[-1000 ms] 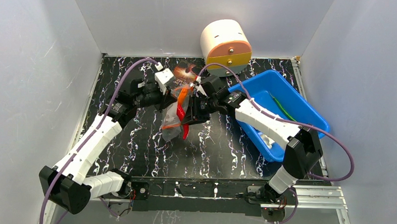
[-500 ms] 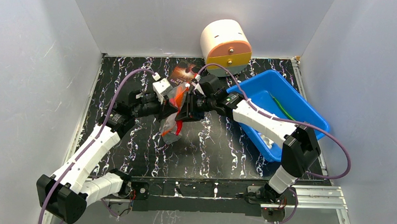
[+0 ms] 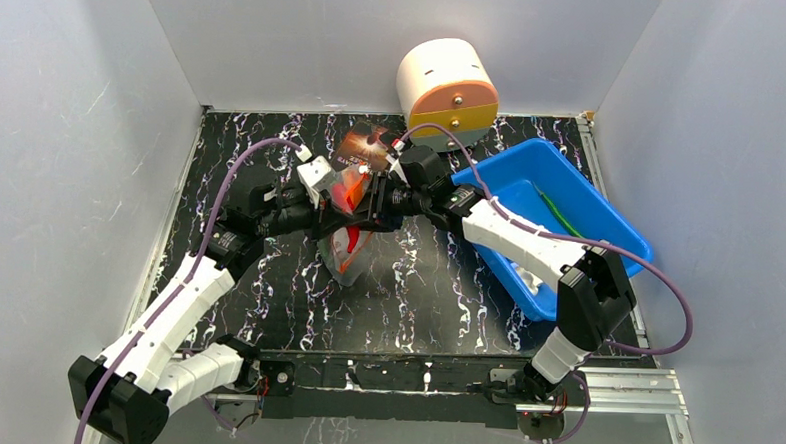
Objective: Place the food in the zip-top bag and seal the zipper
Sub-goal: Place the fake vegetable in the zipper food storage bag.
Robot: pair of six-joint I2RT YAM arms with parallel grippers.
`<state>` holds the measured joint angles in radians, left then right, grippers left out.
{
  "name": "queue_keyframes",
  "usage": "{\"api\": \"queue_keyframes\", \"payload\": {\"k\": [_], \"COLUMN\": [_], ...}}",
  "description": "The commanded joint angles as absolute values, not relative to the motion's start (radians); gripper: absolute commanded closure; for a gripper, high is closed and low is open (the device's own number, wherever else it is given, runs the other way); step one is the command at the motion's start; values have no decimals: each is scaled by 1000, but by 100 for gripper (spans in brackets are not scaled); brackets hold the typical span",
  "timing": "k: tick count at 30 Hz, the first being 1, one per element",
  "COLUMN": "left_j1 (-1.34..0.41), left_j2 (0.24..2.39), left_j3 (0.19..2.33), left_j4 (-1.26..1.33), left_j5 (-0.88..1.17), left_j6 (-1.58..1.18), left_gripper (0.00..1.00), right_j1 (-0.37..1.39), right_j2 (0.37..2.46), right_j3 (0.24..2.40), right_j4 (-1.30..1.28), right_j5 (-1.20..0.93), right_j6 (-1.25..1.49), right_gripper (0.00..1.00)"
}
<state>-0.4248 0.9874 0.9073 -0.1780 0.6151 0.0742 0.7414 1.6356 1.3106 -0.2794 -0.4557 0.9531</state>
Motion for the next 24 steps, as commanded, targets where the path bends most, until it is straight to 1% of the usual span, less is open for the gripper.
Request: {"api": "queue_keyframes", "payload": {"k": [1, 6, 9, 18, 24], "left_j1": [-431, -430, -430, -431, -431], "left_j2": [954, 950, 950, 950, 957], "left_j3": [893, 893, 896, 916, 928], "left_j4": [-147, -172, -181, -143, -132], "left_j5": [682, 680, 675, 633, 592], "left_j6": [64, 83, 89, 20, -24], "left_gripper": [100, 100, 100, 100, 100], "right_j1": [729, 703, 695, 695, 695], "right_j2": [1625, 1639, 1620, 1566, 1481], "right_j3": [1315, 1336, 1338, 1350, 1337], "right_j4": [-158, -235, -260, -281, -296], "right_j5": [-424, -421, -378, -352, -324], "right_j6": [977, 914, 887, 835, 781], "right_gripper": [73, 68, 65, 63, 62]}}
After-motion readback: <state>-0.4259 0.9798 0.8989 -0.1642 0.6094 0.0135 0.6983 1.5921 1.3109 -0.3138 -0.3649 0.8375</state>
